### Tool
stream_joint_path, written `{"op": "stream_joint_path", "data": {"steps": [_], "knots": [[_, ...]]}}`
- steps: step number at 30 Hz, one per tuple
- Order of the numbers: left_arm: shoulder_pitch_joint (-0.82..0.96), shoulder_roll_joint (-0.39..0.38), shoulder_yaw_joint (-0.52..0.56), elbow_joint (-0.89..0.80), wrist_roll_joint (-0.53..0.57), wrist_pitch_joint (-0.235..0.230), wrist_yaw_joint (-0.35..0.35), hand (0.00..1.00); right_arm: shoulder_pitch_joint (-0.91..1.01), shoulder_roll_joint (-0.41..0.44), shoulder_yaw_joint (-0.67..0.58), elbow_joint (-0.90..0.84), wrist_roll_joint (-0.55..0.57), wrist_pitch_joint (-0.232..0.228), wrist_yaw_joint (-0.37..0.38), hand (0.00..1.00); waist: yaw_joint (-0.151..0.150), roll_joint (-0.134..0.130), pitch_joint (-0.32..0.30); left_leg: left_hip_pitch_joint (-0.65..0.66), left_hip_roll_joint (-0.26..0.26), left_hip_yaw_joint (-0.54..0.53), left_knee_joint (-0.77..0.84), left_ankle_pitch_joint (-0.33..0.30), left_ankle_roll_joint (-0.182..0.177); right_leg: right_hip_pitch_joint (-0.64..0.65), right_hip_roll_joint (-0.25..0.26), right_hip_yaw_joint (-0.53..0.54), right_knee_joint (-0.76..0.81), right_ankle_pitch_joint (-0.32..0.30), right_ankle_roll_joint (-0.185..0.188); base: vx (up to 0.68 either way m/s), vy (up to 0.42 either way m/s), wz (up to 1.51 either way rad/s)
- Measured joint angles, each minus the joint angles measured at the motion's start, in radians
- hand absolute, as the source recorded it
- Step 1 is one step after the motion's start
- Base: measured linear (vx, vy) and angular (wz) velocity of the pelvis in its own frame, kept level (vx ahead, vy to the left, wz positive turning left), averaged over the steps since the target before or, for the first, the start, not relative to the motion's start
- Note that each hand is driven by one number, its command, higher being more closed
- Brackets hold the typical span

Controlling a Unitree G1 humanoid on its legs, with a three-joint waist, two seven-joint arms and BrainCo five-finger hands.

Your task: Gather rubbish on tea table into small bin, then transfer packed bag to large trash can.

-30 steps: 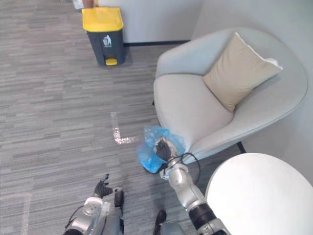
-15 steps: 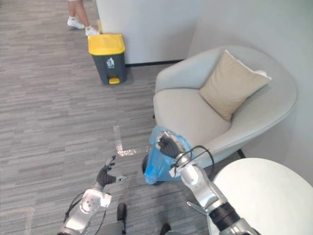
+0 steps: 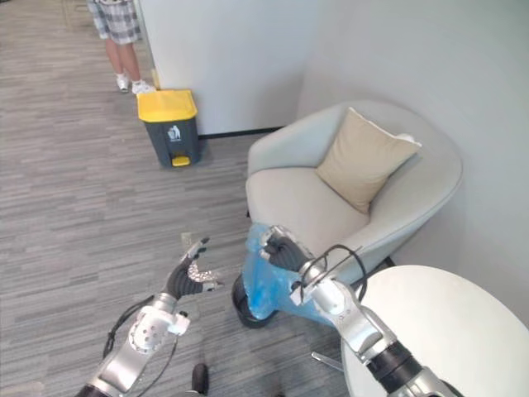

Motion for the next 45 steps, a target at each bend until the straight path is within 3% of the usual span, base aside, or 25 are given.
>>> {"op": "stream_joint_path", "data": {"steps": [15,31,45], "knots": [[-0.095,0.005,-0.115,-0.045,0.078,-0.023,-0.019,0.00,-0.055,0.021,0.078,-0.057,0.076,-0.012,0.033,1.00,-0.014,0.005,-0.028,-0.001,-0.002,0.005,0.000,0.004,0.003,0.000,-0.001,0.009,-0.013,0.011,0.003,0.00,0.000,-0.01],[-0.097,-0.087,-0.112,0.063,0.074,-0.017,-0.044,0.00,-0.084,0.171,0.114,-0.055,0.118,0.009,0.060,1.00,-0.015,0.004,-0.029,0.000,-0.002,0.004,0.000,0.008,0.007,-0.002,-0.001,0.010,-0.003,0.011,0.002,0.00,0.000,0.00],[-0.070,-0.121,-0.098,0.164,0.076,0.004,-0.057,0.00,-0.189,0.296,0.163,-0.055,0.184,0.013,0.066,1.00,-0.014,-0.008,-0.038,0.005,-0.001,0.011,0.000,0.008,0.007,-0.004,-0.001,0.018,0.002,0.012,0.003,0.00,0.000,-0.01]]}}
